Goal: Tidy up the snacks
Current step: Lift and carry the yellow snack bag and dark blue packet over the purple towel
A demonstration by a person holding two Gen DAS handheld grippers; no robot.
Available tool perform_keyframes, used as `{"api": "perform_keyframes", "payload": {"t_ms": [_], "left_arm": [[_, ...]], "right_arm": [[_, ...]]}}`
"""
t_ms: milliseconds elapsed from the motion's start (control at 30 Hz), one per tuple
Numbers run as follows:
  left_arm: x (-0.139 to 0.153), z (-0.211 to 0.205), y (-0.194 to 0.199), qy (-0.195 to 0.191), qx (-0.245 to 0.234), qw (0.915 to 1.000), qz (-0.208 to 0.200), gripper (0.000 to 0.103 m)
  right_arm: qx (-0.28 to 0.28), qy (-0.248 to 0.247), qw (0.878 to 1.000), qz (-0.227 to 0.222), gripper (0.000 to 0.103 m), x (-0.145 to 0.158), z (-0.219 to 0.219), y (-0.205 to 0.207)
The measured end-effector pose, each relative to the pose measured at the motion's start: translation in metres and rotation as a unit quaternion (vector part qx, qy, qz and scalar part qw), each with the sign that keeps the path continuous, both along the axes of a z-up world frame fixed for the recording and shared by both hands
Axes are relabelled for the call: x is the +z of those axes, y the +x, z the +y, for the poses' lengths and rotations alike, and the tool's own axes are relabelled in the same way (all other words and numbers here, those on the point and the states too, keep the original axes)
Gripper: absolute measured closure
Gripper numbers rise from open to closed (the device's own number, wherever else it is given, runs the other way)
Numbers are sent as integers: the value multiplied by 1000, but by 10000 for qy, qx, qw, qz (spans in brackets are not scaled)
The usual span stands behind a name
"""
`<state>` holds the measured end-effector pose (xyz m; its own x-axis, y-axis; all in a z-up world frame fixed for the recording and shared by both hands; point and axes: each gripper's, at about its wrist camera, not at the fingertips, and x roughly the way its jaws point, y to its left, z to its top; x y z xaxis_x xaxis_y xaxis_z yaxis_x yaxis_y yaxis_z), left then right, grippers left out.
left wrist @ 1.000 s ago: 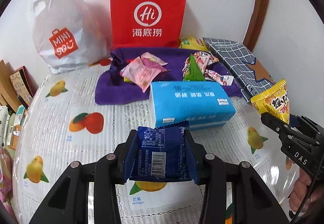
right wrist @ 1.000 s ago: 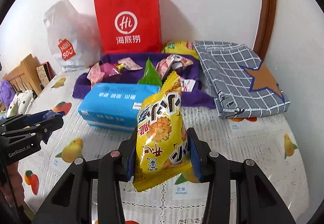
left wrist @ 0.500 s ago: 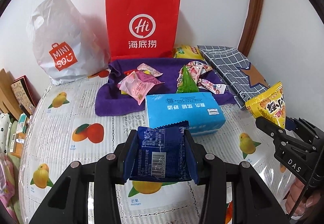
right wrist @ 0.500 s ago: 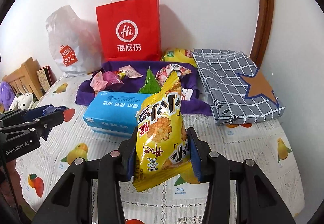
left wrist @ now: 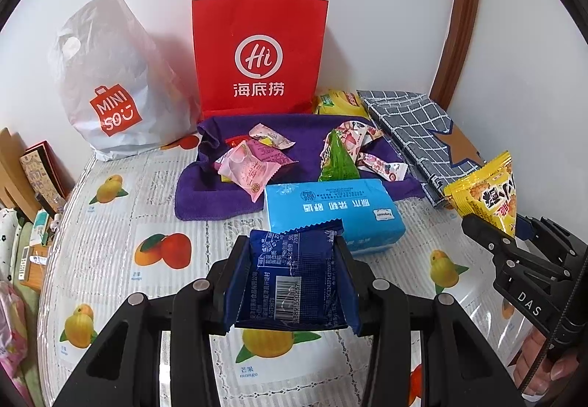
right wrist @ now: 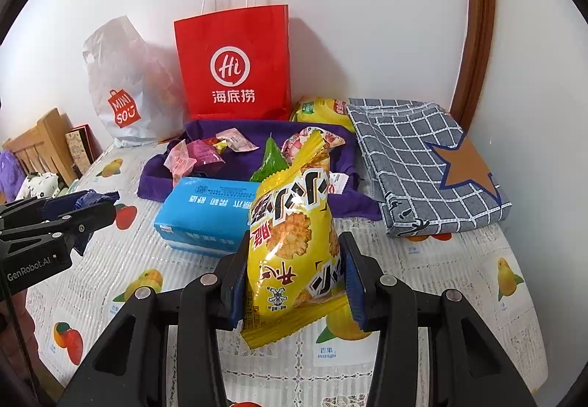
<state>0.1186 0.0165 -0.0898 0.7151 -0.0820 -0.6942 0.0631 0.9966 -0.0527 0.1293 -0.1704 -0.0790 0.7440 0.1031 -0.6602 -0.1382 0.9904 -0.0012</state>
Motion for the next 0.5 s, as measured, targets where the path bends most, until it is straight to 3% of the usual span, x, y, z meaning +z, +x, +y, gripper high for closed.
{"api": "perform_keyframes", "payload": {"t_ms": [500], "left_arm": [[24, 7, 16, -150, -108, 9997, -140, 61]], "right_arm": [[-113, -45, 9999, -105, 59, 22, 3, 17]]}}
